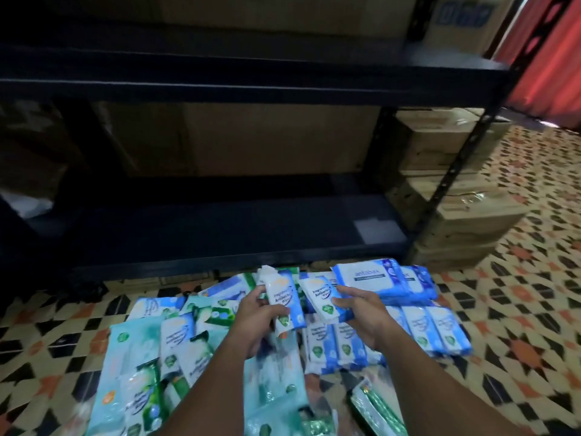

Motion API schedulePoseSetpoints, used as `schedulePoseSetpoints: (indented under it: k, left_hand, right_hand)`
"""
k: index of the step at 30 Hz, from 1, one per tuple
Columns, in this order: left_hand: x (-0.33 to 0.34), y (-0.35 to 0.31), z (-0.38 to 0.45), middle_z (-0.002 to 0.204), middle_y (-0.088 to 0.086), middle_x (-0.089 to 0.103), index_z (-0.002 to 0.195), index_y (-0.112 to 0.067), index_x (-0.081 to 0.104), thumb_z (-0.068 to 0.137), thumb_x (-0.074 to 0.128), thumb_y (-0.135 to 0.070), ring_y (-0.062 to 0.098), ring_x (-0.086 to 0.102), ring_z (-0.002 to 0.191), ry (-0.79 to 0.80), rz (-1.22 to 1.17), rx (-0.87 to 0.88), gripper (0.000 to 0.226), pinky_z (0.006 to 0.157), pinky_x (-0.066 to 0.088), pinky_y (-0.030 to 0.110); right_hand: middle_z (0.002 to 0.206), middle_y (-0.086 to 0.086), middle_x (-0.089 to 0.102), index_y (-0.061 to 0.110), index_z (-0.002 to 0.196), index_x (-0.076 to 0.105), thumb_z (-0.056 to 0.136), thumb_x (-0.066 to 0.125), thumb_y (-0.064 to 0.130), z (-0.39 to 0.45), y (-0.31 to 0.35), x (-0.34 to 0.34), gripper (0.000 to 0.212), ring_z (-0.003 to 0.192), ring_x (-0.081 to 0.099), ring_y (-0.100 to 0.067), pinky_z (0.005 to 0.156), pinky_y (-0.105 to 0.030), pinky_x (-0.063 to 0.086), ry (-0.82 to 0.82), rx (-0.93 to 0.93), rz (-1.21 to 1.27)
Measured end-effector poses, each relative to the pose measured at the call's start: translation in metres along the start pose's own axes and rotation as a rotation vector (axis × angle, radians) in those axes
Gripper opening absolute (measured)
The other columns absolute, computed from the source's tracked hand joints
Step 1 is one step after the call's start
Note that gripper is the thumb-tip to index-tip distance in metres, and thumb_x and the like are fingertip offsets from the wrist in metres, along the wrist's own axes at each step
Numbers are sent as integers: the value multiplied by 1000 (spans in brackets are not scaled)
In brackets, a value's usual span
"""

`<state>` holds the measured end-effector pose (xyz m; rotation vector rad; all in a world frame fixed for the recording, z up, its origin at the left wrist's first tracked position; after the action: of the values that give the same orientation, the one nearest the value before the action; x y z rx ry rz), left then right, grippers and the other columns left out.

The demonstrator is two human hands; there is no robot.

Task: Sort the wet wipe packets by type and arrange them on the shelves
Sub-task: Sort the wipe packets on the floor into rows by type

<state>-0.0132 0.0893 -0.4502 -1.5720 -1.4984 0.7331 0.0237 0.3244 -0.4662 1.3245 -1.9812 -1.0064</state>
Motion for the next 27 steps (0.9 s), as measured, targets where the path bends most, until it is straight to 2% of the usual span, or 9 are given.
schedulePoseSetpoints:
  k: [5,7,10,14,16,18,21,25,27]
  left_hand:
    - [80,22,-7,69,-7,73,96,-16,54,91,73,-12,10,72,63,133,60,-64,20,58,61,34]
    - [110,36,-8,72,1,75,90,-16,60,89,76,-15,17,74,65,192,132,-83,15,64,63,42]
    - [146,56,-11,76,6,72,86,-19,64,86,80,-17,17,70,59,193,232,-109,17,63,62,39]
    - [184,85,-20,93,29,69,118,4,60,79,87,-29,27,71,60,218,298,-140,58,48,53,29]
    - [203,103,-20,84,33,62,103,5,64,79,87,-28,33,65,53,263,347,-144,47,48,52,34]
    - [222,117,-22,60,11,57,75,-11,63,81,86,-24,24,60,47,304,403,-130,27,55,59,42]
    - [252,133,-23,71,3,67,81,-15,64,84,83,-21,23,69,63,358,438,-143,20,65,63,45]
    - [281,158,-22,87,11,72,82,-15,61,90,76,-12,25,73,76,372,446,-185,17,68,63,44]
    - [291,168,-22,83,14,70,82,-8,57,91,73,-8,21,71,66,382,451,-190,18,59,59,36]
  right_hand:
    - [117,-5,73,22,113,75,86,70,-2,-23,-18,-72,37,113,65,-30,98,-53,51,-104,1,18]
    - [113,-8,74,19,116,73,88,65,-5,-32,-25,-102,38,106,67,-30,83,-42,51,-169,0,49]
    - [128,-8,65,21,115,74,89,64,-7,-41,-40,-146,39,116,60,-35,88,-50,52,-281,-2,64]
    - [145,-8,50,16,123,71,90,61,-10,-54,-60,-197,43,125,51,-35,99,-59,48,-453,16,132]
    - [143,-6,51,15,122,71,91,58,-12,-61,-71,-221,43,108,58,-29,96,-59,51,-547,23,160]
    - [136,-6,60,19,110,74,90,57,-13,-66,-85,-244,42,99,64,-27,91,-56,56,-628,40,188]
    - [102,-3,70,15,113,73,91,54,-14,-75,-101,-271,41,83,66,-23,79,-45,58,-726,79,187]
    - [115,-13,70,18,111,73,93,53,-12,-79,-119,-291,41,88,70,-31,81,-50,60,-783,121,146]
    - [107,-13,72,18,118,72,94,52,-9,-78,-124,-293,41,86,72,-32,77,-53,61,-793,144,109]
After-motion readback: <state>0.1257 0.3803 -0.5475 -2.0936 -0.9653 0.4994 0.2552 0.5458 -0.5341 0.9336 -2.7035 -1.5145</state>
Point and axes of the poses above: each hand's wrist, its own z-axis towards the middle knuckle, its own x-axis out of the palm, y = z × x, the point moved 7 cm from there along z, towards the middle knuckle
